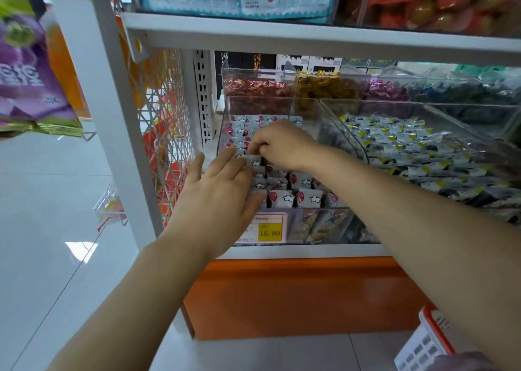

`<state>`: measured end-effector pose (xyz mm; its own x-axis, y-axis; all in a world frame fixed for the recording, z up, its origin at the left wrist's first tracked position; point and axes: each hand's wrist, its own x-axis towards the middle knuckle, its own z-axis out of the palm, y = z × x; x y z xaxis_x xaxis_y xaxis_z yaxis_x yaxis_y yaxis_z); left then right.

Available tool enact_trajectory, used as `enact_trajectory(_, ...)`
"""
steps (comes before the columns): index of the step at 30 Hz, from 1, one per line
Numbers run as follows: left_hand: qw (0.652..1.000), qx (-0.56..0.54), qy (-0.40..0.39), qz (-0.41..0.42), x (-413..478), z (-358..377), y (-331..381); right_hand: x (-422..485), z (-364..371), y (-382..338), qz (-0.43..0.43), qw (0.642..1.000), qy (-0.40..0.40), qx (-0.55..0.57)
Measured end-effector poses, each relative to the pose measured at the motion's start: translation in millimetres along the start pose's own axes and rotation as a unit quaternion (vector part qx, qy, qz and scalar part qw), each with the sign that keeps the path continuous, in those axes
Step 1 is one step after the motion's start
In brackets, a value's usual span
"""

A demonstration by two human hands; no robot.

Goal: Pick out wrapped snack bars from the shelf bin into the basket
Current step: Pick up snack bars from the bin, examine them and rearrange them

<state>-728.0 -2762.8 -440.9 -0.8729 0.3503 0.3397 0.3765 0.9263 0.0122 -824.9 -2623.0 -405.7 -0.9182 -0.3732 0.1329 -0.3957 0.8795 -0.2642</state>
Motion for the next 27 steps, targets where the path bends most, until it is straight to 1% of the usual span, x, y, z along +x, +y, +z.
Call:
enact_trajectory(2, 1.000, -0.005, -0.003, 0.002, 0.4, 0.3, 0.2, 3.7, -6.0, 2.2, 0.009, 0.996, 0.063, 0.063)
enact_trajectory(3, 1.000, -0.011, -0.003, 0.002, 0.8, 0.3, 0.5, 7.7, -7.1, 4.4, 0.014, 0.992, 0.100, 0.072)
enact_trajectory(4, 1.000, -0.017, -0.004, 0.001, 0.8, -0.1, 0.7, 12.0, -6.5, 6.1, 0.014, 0.991, 0.121, 0.055)
enact_trajectory(6, 1.000, -0.026, -0.004, 0.001, 0.7, -0.6, 0.6, 18.7, -0.1, 7.8, 0.001, 0.992, 0.121, -0.033)
enact_trajectory(8, 0.999, -0.032, -0.003, 0.005, -0.1, -0.9, -0.2, 22.6, 8.2, 8.4, -0.005, 0.989, 0.093, -0.117)
enact_trajectory(10, 0.999, -0.045, 0.001, 0.008, -0.8, -1.3, -1.2, 24.9, 12.6, 8.9, -0.004, 0.987, 0.087, -0.135)
enact_trajectory(11, 0.999, -0.052, 0.003, 0.009, -1.0, -1.8, -1.6, 25.0, 12.2, 9.4, -0.009, 0.988, 0.098, -0.116)
enact_trajectory(12, 0.998, -0.056, 0.006, 0.008, -1.0, -2.0, -1.9, 24.9, 10.1, 9.2, -0.011, 0.991, 0.117, -0.067)
enact_trajectory(13, 0.998, -0.061, 0.010, 0.008, -0.8, -1.9, -2.4, 23.5, 5.8, 8.2, -0.005, 0.990, 0.140, 0.003)
enact_trajectory(14, 0.998, -0.068, 0.015, 0.007, -0.7, -2.2, -2.3, 21.2, -0.5, 6.7, 0.007, 0.982, 0.172, 0.079)
enact_trajectory(15, 0.997, -0.075, 0.022, 0.003, -1.1, -3.0, -1.8, 17.0, -8.1, 4.8, 0.016, 0.967, 0.213, 0.138)
enact_trajectory(16, 0.996, -0.083, 0.037, 0.000, -1.5, -4.1, -1.5, 9.4, -15.8, 2.6, 0.022, 0.950, 0.260, 0.170)
enact_trajectory(18, 0.989, -0.106, 0.101, 0.004, -2.6, -7.3, -0.3, -12.3, -26.7, -0.4, 0.033, 0.913, 0.339, 0.223)
enact_trajectory(19, 0.982, -0.125, 0.142, 0.003, -3.5, -8.5, 1.2, -25.2, -29.6, -1.0, 0.041, 0.891, 0.366, 0.265)
enact_trajectory(20, 0.972, -0.153, 0.177, -0.007, -4.9, -10.3, 3.9, -39.3, -30.9, -0.8, 0.052, 0.867, 0.384, 0.315)
enact_trajectory(21, 0.962, -0.193, 0.191, -0.025, -6.3, -12.5, 7.0, -54.0, -31.3, 0.4, 0.069, 0.843, 0.389, 0.366)
enact_trajectory(22, 0.950, -0.243, 0.187, -0.048, -7.9, -13.8, 10.7, -69.0, -31.1, 1.1, 0.089, 0.821, 0.379, 0.418)
enact_trajectory(24, 0.918, -0.360, 0.128, -0.105, -9.6, -11.8, 19.0, -97.0, -27.5, 2.2, 0.122, 0.776, 0.330, 0.523)
enact_trajectory(25, 0.886, -0.434, 0.088, -0.136, -10.2, -10.2, 22.0, -109.7, -23.5, 2.3, 0.135, 0.751, 0.301, 0.571)
enact_trajectory(26, 0.837, -0.519, 0.053, -0.163, -10.0, -9.0, 24.0, -120.7, -19.1, 2.3, 0.145, 0.727, 0.276, 0.612)
enact_trajectory(27, 0.779, -0.599, 0.025, -0.185, -9.5, -9.0, 25.5, -129.9, -14.8, 2.1, 0.153, 0.705, 0.258, 0.642)
